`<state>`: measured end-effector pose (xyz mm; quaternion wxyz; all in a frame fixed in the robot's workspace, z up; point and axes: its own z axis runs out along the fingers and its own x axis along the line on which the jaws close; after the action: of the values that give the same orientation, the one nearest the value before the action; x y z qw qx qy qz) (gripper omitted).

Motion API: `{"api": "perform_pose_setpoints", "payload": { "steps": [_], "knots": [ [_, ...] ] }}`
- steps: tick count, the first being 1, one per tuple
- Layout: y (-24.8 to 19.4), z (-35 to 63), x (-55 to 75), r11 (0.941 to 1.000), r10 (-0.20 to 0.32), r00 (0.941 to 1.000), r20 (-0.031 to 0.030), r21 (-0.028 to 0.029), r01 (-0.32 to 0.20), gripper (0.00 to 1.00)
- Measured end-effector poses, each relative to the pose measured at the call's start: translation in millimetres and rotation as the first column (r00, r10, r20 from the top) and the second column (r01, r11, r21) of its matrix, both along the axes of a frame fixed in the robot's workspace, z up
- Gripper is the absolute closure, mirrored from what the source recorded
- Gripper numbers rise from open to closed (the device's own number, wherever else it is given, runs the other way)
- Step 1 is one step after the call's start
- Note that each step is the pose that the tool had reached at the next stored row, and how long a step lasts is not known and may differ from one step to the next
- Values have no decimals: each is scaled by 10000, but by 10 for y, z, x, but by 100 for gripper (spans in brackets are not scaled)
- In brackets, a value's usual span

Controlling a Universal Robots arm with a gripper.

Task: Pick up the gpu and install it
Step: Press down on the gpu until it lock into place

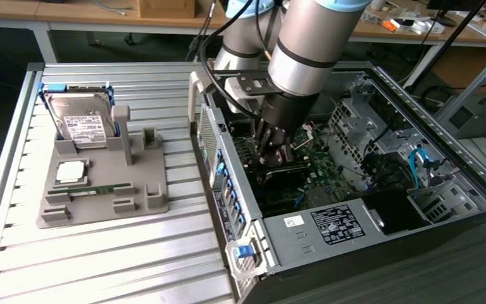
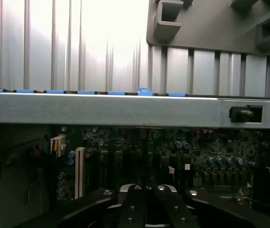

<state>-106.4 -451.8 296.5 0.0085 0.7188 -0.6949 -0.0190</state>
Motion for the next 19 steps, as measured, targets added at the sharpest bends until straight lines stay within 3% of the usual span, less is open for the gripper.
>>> {"api": "perform_pose_setpoints", "payload": {
  "steps": [3,7,19],
  "knots": [
    [66,-12,-4,10000,6,10000,0,22,-6,89],
    [117,-60,-56,10000,6,10000,1,50,-6,89],
    [119,-226,-106,10000,5,10000,-2,48,-5,89]
  ]
}}
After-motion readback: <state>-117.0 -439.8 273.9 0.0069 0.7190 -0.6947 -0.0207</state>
